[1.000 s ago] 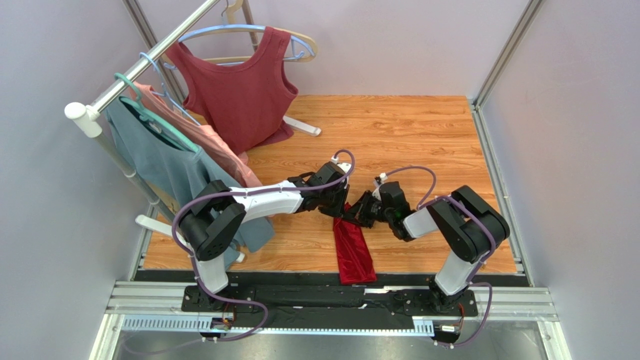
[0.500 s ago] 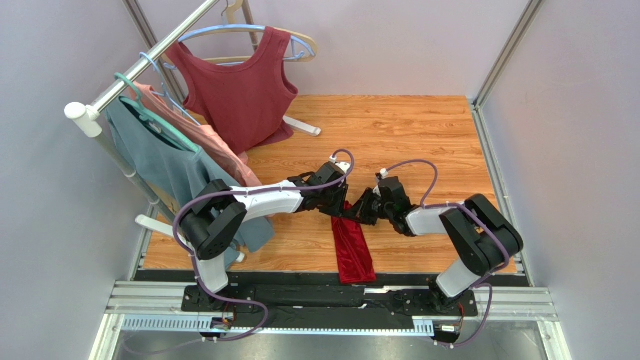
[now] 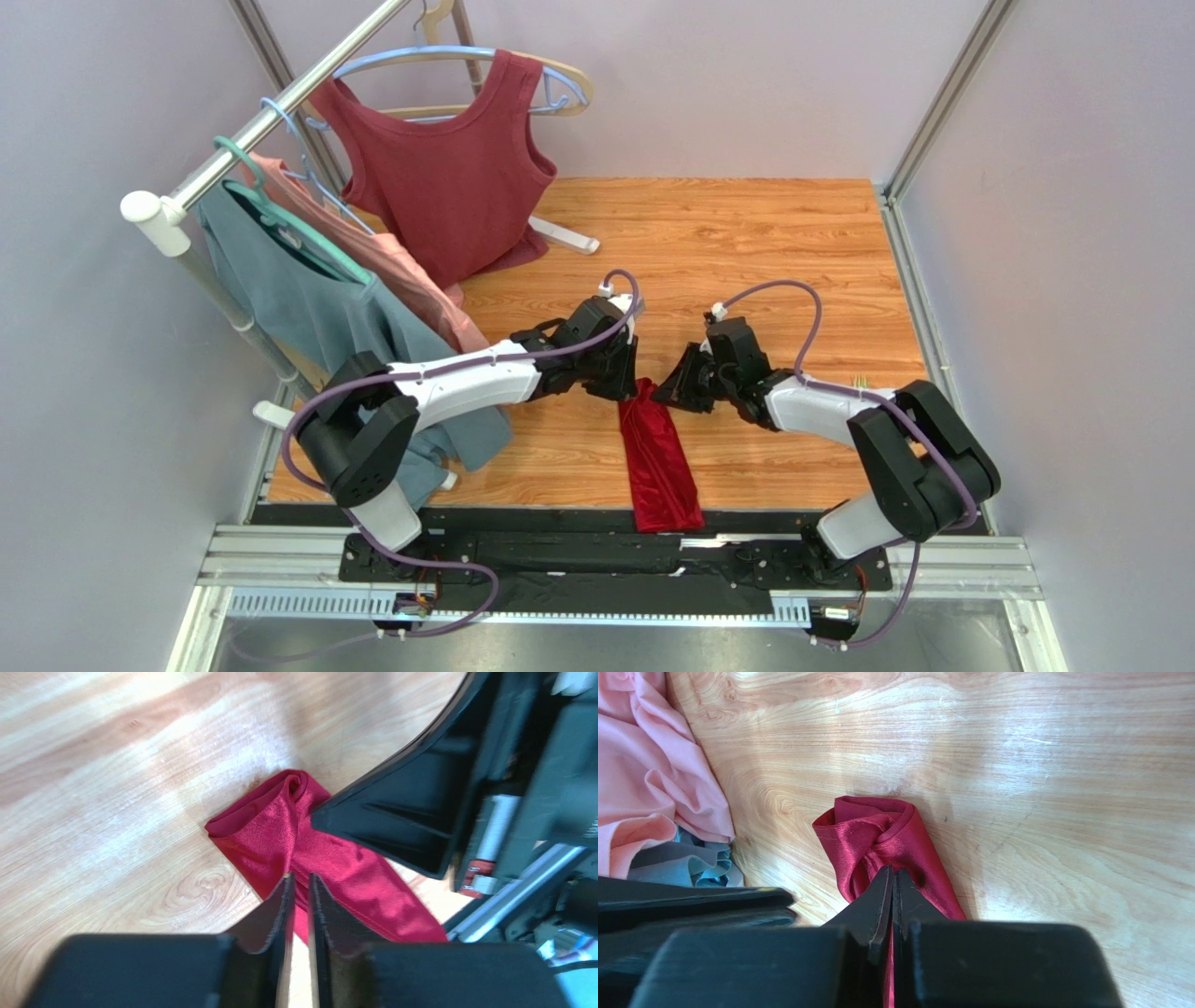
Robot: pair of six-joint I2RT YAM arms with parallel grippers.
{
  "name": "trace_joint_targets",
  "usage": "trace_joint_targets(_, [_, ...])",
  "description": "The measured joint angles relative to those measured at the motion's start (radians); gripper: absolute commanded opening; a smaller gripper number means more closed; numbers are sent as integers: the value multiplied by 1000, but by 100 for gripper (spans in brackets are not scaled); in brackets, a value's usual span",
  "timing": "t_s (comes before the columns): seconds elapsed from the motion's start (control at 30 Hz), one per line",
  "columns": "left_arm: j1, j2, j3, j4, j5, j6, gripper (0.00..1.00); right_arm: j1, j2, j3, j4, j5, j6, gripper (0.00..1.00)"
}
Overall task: Fold the napkin into a case and place the utensils inside
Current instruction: Grasp the top corner of the smaller rectangle folded napkin from the folded napkin.
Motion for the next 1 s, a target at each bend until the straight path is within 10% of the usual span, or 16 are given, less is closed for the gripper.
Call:
trace_joint_targets(0.27, [36,-5,0,-26,-1,-15,0,5,3,-19,34,-20,10,0])
trace_joint_targets(1.0, [27,97,3,-28,8,-23,14,47,209,-63,388,-124,223,0])
